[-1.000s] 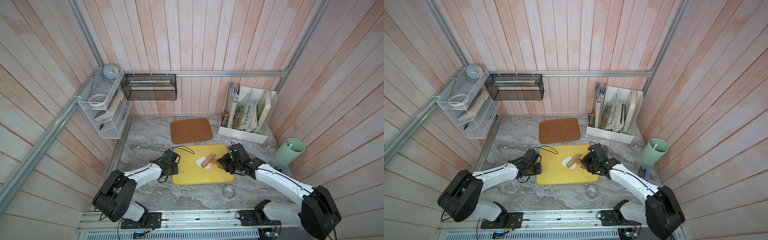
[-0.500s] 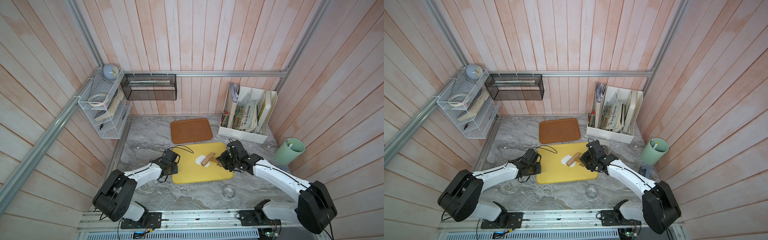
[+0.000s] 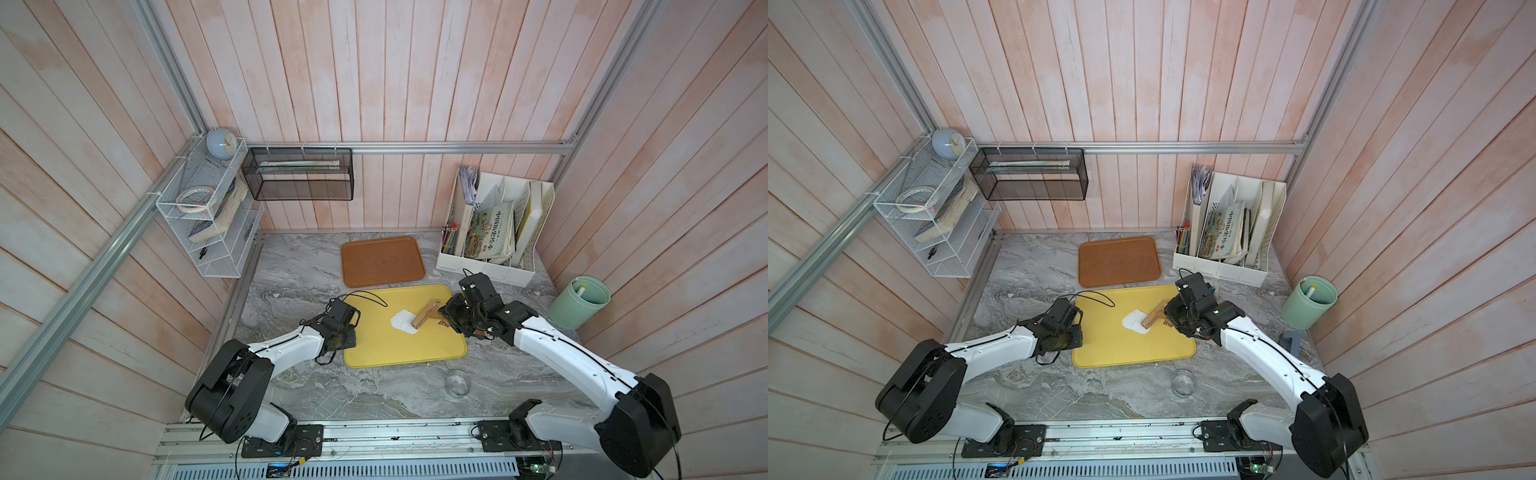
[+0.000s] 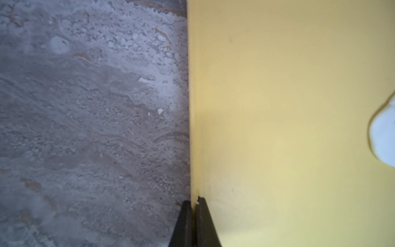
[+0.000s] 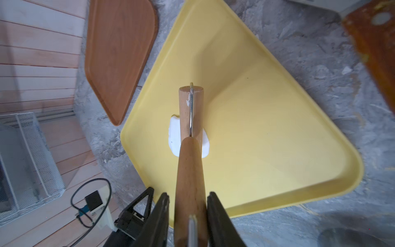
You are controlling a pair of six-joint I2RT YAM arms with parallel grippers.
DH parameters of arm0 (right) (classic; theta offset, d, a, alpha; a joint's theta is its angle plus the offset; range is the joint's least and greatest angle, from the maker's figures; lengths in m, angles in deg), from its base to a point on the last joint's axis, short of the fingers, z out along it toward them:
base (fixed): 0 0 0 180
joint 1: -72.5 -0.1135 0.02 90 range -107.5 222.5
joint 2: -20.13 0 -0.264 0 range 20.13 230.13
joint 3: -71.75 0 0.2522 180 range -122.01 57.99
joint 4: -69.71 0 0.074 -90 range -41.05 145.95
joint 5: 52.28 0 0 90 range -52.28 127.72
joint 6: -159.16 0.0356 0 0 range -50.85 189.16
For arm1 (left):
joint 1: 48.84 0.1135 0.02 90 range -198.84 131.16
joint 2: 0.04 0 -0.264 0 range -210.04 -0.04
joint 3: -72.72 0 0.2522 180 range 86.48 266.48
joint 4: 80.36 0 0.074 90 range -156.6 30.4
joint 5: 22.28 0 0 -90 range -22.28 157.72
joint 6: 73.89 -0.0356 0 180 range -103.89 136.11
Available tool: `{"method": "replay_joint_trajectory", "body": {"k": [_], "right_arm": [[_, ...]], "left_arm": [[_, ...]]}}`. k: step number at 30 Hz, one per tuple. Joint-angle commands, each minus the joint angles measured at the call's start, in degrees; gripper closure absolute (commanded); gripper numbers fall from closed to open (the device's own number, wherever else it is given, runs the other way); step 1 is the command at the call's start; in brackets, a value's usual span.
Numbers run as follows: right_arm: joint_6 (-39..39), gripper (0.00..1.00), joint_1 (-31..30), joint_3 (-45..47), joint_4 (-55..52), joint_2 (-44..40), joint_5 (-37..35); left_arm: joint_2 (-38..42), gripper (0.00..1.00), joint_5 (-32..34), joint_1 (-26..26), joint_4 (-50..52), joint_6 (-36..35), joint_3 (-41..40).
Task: Roll out the dumpling wrappers from the dough
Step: Flatten out the dough on the work surface.
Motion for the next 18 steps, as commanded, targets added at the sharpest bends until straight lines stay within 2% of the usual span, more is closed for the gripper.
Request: {"method": "replay_joint_trajectory", "body": {"k": [1,7,10,13,18], "right_arm": [[1.30,1.00,-0.94,0.08,7.52,2.15,2.81],[2.60,1.00,-2.76,3.43,14.14,7.21,4.61],[2.45,1.00,-2.70,4.34,5.67,10.09,1.53],[1.86,1.00,-2.11,9.77,-0.50,11.06,0.17],[-0.26,1.00,1.67,18.86,-6.14,4.39,-2.74]], "left_arm": [[-3.16,1.00,-0.08,-0.26,7.31,-1.50,-2.30],[-3.17,1.00,-0.25,-0.33,7.23,-1.59,-2.36],[-3.25,1.00,-0.33,-0.33,7.28,-1.64,-2.24],[-3.09,1.00,-0.37,-0.33,7.23,-1.60,-2.36],[-3.08,1.00,-0.20,-0.42,7.32,-1.52,-2.40]]}}
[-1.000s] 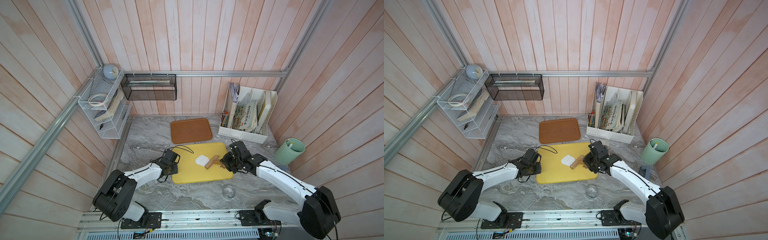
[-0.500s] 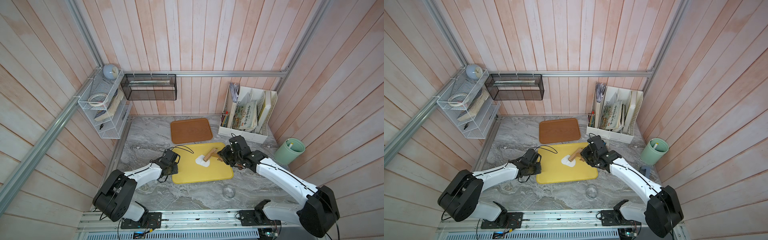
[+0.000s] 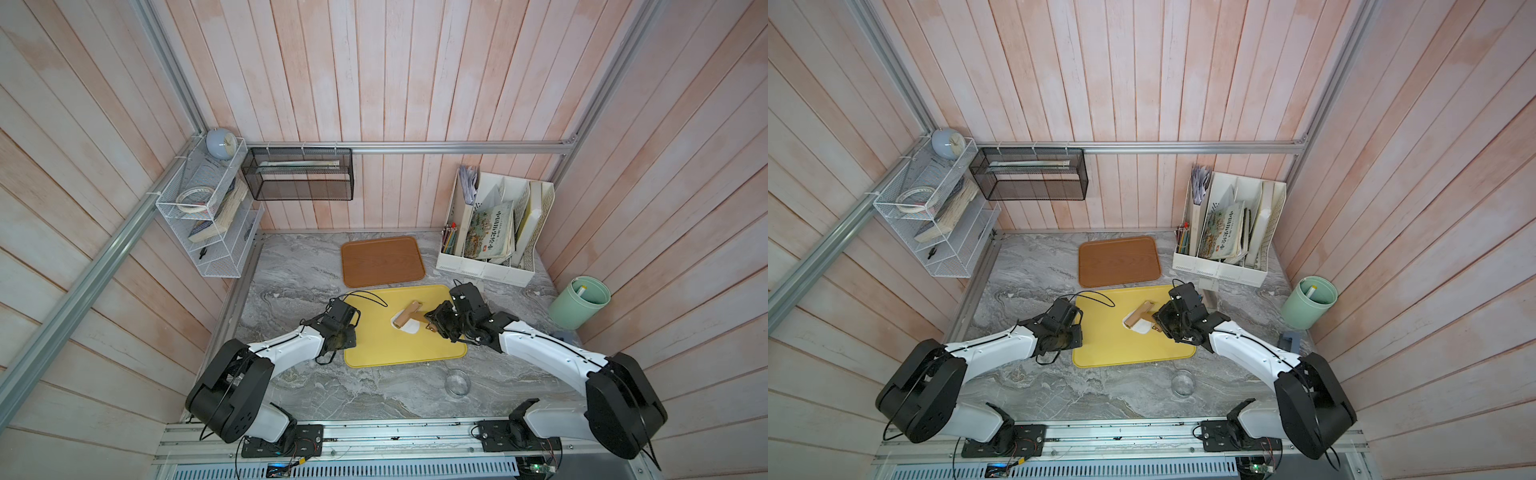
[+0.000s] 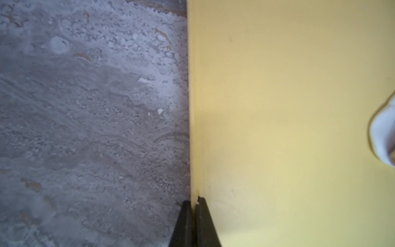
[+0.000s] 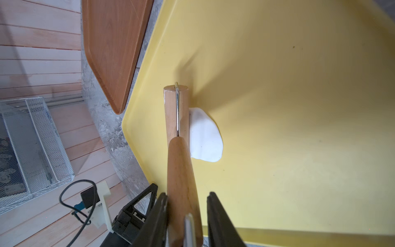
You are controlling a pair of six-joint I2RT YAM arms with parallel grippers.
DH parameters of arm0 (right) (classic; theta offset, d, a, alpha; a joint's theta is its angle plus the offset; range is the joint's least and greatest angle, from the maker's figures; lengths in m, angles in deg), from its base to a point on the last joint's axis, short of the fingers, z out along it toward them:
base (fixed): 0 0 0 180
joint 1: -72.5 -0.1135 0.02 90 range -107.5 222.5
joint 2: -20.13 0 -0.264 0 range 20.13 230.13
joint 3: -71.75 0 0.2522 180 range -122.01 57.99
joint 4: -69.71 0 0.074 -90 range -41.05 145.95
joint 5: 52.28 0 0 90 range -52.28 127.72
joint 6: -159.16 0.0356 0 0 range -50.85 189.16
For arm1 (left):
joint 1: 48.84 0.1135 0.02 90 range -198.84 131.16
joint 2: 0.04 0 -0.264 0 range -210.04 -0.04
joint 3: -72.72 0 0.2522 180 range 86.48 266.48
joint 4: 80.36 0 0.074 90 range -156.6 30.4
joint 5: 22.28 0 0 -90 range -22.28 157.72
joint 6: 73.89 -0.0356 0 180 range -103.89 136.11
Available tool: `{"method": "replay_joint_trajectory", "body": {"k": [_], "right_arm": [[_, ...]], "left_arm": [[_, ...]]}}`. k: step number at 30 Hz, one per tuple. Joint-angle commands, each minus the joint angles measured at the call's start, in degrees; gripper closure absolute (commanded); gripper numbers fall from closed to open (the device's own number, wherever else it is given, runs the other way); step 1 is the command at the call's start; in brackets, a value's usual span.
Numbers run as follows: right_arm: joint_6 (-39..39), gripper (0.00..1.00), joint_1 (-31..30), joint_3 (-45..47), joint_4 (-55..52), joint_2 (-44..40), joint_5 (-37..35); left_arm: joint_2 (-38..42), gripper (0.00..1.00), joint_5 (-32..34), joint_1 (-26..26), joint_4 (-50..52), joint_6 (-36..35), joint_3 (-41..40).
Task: Roll out the dumpling wrappers from the dough
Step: Flatten out the dough on the work surface.
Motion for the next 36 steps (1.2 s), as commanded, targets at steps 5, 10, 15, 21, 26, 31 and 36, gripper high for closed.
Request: {"method": "replay_joint_trajectory", "body": {"k": [5,10,15,21,26,31,36], "right_arm": [[-5.86,1.00,6.15,9.09,-24.13,-2.15,-8.92],[-5.21,1.00,5.20,6.34,-17.52,-0.06,-6.92],[-3.76,1.00,1.45,-2.27,-15.84,6.01,-7.43],[-2.37,1.00,1.00,0.83,-14.81,7.43,-7.43],[-1.91,1.00,1.27,-1.11,-17.22,2.62,-7.63],[-3.28,1.00,0.70,-11.93,-17.39,-3.07,-11.06],[-5.43,1.00,-0.15,-13.26,-7.15,1.09,-3.65]], "left_arm": [[-2.94,1.00,0.37,-0.63,7.32,-1.06,-2.50],[-3.08,1.00,0.55,-0.81,7.36,-1.06,-2.42],[-3.30,1.00,0.64,-0.90,7.54,-1.06,-2.17],[-3.09,1.00,0.36,-0.92,7.36,-1.15,-2.45],[-3.16,1.00,0.35,-0.99,7.44,-1.15,-2.42],[-3.35,1.00,-0.38,-1.12,7.71,-1.72,-2.19],[-3.68,1.00,-0.68,-1.51,8.06,-2.03,-1.90]]}}
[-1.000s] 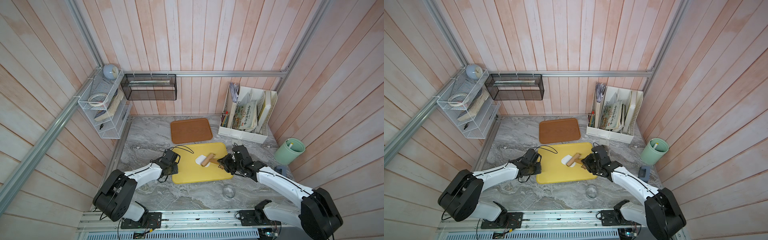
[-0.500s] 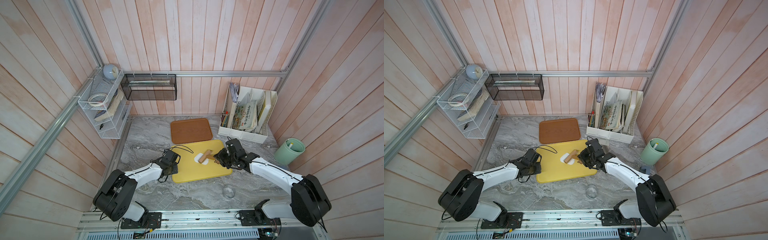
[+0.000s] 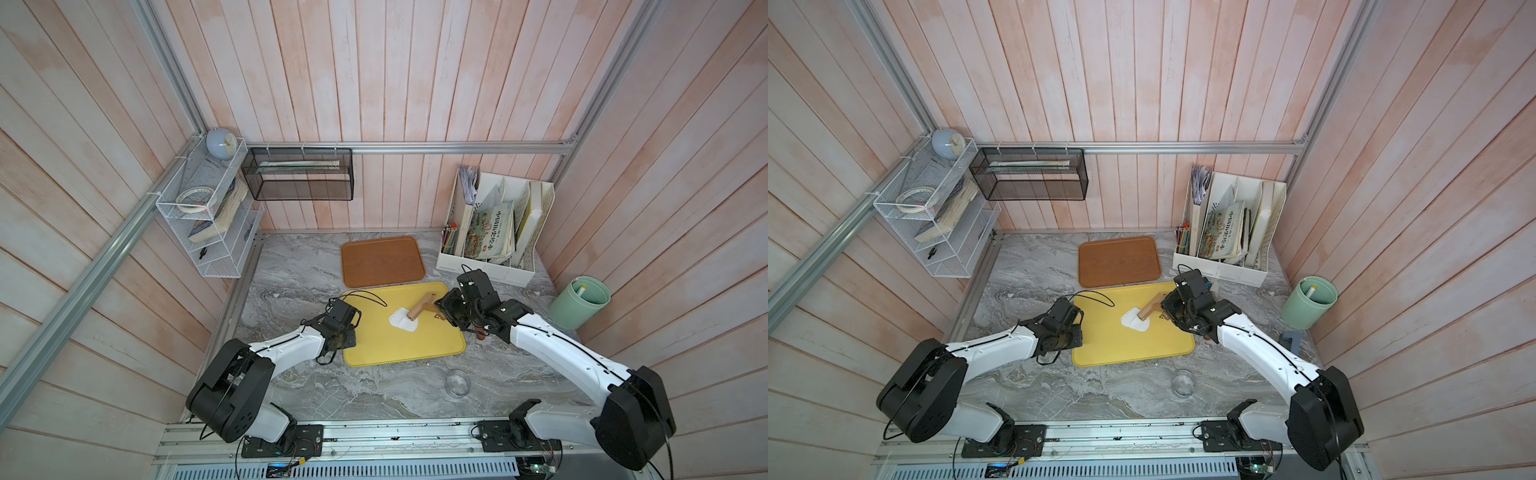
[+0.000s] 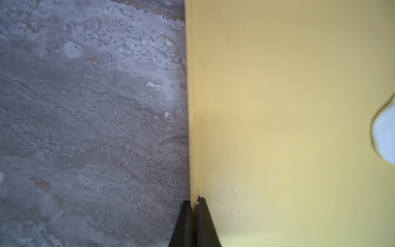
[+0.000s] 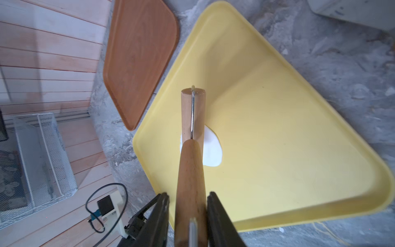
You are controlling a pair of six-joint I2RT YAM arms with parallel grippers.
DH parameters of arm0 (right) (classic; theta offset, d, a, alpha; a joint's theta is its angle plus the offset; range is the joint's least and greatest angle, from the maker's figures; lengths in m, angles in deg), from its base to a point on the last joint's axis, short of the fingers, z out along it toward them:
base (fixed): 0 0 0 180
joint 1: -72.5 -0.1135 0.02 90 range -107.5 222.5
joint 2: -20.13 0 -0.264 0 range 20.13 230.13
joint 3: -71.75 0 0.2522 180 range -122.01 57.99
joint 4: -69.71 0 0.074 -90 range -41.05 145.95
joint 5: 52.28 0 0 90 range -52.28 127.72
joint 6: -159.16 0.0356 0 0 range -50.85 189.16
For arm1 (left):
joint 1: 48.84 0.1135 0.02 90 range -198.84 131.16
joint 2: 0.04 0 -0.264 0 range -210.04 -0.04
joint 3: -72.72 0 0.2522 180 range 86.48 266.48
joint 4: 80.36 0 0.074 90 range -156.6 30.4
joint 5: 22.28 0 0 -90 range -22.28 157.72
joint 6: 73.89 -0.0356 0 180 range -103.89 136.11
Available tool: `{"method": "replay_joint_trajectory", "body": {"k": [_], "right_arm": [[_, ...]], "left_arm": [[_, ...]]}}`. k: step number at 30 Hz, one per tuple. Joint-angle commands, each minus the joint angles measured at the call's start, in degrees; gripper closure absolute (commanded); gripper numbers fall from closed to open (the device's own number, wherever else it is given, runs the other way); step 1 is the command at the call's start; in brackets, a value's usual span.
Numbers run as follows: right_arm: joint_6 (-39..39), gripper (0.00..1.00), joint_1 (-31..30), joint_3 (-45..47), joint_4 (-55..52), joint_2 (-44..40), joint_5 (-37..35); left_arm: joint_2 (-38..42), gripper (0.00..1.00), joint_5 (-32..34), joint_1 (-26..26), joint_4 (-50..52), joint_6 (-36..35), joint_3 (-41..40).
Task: Roll out the dumpling wrappers from the dough
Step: Flatten out the dough on the work surface.
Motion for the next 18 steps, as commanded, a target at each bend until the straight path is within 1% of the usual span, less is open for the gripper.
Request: {"method": "replay_joint_trajectory", "body": {"k": [1,3,8,10,12,15,18], "right_arm": [[-2.21,1.00,-0.76,-0.35,5.38,3.34,2.73],[-1.29,1.00,-0.84,0.35,6.26,5.27,3.94],[0.22,1.00,-1.38,3.73,6.96,7.68,3.35],[0.03,1.00,-1.40,5.07,5.04,9.49,2.58],[-0.10,1.00,-1.42,6.53,0.13,11.44,0.43],[0.56,1.00,-1.76,11.21,-0.95,12.51,-0.27],[1.44,1.00,-1.77,13.69,-1.91,11.70,-1.80]], "left_arm": [[-3.45,1.00,-2.29,-1.03,8.02,-2.75,-2.16],[-3.49,1.00,-2.30,-1.03,8.02,-2.71,-2.07],[-3.64,1.00,-2.26,-1.01,8.11,-2.84,-1.89],[-3.62,1.00,-2.30,-1.07,8.10,-2.84,-1.96],[-3.63,1.00,-2.30,-1.11,8.12,-2.84,-1.94],[-3.65,1.00,-2.30,-1.12,8.16,-2.84,-1.94],[-3.63,1.00,-2.29,-1.12,8.20,-2.84,-1.89]]}}
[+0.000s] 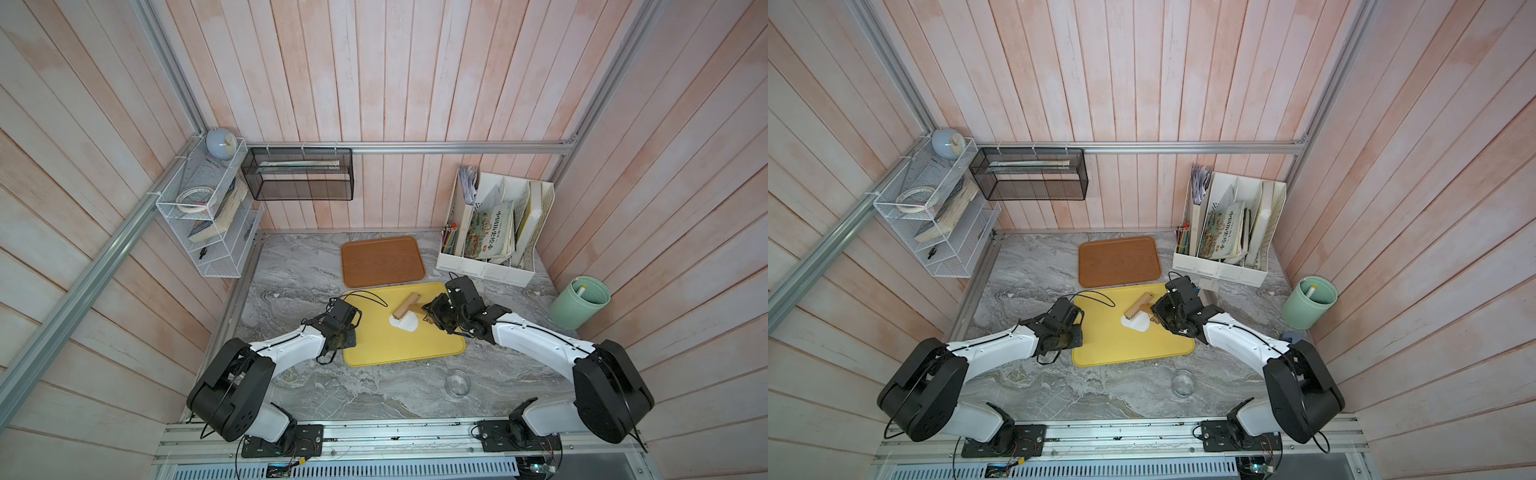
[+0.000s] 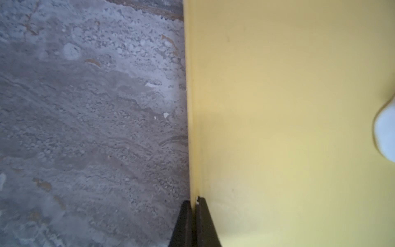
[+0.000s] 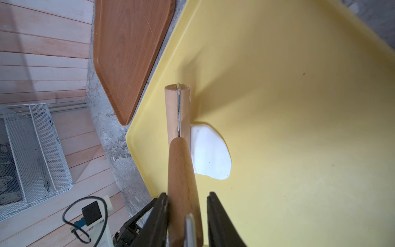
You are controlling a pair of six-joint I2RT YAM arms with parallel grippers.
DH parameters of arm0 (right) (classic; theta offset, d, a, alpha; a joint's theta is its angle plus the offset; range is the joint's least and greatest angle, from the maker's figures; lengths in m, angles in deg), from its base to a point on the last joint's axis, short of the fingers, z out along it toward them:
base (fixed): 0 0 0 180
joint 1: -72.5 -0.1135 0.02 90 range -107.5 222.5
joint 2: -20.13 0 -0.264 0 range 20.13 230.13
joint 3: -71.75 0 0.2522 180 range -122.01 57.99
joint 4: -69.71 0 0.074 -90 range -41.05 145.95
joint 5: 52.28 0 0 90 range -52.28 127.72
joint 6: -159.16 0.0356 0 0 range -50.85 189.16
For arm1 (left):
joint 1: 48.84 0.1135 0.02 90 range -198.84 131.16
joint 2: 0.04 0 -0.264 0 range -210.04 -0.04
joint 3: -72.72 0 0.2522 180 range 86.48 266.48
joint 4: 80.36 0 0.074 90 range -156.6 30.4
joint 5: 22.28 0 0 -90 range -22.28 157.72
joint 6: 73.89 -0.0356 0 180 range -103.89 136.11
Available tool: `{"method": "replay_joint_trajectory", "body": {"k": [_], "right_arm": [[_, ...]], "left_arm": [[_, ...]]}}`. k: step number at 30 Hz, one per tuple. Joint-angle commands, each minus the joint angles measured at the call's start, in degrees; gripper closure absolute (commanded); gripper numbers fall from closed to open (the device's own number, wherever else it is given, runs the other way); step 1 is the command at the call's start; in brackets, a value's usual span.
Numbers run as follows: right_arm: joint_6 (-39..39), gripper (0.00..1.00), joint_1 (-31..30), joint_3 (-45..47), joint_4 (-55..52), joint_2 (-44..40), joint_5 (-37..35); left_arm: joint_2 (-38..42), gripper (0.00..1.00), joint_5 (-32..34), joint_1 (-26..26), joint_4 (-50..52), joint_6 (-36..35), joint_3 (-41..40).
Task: Roll out the dumpling wrappers from the dough
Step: Flatten out the dough on the work surface.
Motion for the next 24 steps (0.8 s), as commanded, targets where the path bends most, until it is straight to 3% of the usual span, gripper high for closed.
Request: {"method": "replay_joint_trajectory", "body": {"k": [1,7,12,16,24], "right_arm": [[-0.52,1.00,-0.26,6.67,-15.75,2.89,-5.06],[-3.13,1.00,0.71,3.57,-22.15,-1.49,-9.90],[-0.70,1.00,-1.17,9.78,-14.13,3.76,-7.44],[-1.41,1.00,-1.02,8.01,-13.60,6.76,-7.35],[-9.13,1.00,6.09,7.16,-14.97,-4.46,-6.00]], "left_arm": [[-3.36,1.00,-2.56,-0.95,7.70,-2.53,-2.25],[-3.36,1.00,-2.55,-0.95,7.77,-2.53,-2.28],[-3.41,1.00,-2.48,-0.97,7.70,-2.53,-2.23],[-3.45,1.00,-2.56,-0.97,7.78,-2.52,-2.20],[-3.54,1.00,-2.64,-0.97,7.81,-2.66,-2.20]]}}
